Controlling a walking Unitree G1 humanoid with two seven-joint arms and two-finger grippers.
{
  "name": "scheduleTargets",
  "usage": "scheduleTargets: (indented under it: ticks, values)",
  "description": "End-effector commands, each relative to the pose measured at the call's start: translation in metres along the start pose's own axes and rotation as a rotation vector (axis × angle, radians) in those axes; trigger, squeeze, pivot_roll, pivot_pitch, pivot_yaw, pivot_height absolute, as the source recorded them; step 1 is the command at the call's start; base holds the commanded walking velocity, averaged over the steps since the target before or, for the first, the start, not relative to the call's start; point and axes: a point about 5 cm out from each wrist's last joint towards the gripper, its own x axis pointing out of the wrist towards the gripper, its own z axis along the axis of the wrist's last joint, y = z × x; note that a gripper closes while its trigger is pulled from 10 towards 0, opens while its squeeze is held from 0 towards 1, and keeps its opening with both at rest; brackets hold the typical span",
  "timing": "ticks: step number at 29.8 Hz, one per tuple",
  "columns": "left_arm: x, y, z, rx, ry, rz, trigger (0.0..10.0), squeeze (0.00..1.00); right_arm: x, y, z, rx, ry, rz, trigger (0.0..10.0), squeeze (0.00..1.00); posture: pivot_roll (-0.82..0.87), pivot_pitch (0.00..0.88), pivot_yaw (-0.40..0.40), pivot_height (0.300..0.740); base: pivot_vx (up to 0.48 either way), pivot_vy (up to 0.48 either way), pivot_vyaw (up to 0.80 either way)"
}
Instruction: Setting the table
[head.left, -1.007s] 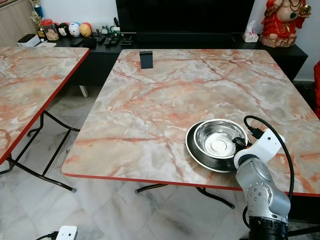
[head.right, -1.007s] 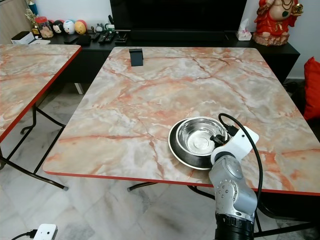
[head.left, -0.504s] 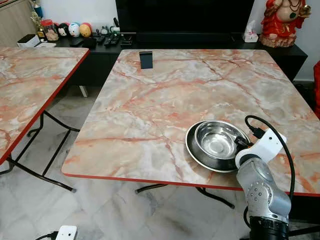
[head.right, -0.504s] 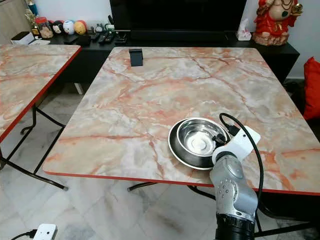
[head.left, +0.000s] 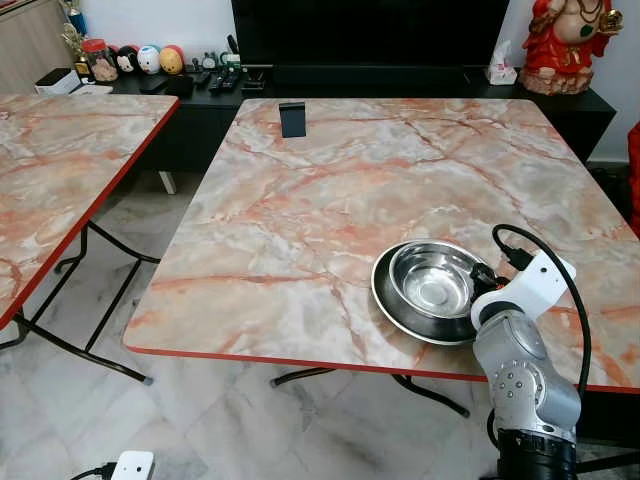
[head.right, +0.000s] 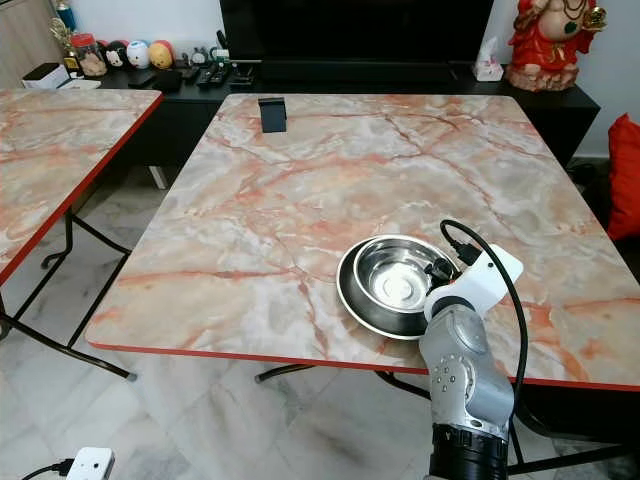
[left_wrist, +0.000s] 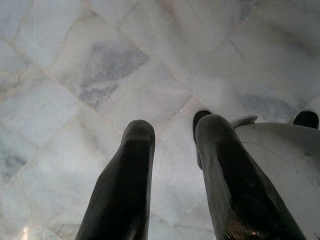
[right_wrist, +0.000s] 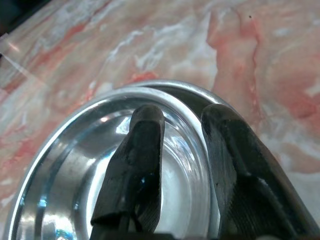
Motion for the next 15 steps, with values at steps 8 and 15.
scheduleTargets:
  ticks: [8,15]
  values:
    - [-0.002,0.006,0.0,0.006,-0.001,0.025,10.0,0.0,-0.006,0.01,0.013,-0.21,-0.256,0.094,10.0,0.0,-0.01,0.0,0.031,0.74,0.0,0.0,0.0]
    - [-0.002,0.006,-0.001,-0.002,-0.007,0.027,10.0,0.0,-0.014,0.004,0.016,-0.26,-0.32,0.103,10.0,0.0,-0.03,0.0,0.028,0.74,0.0,0.0,0.0]
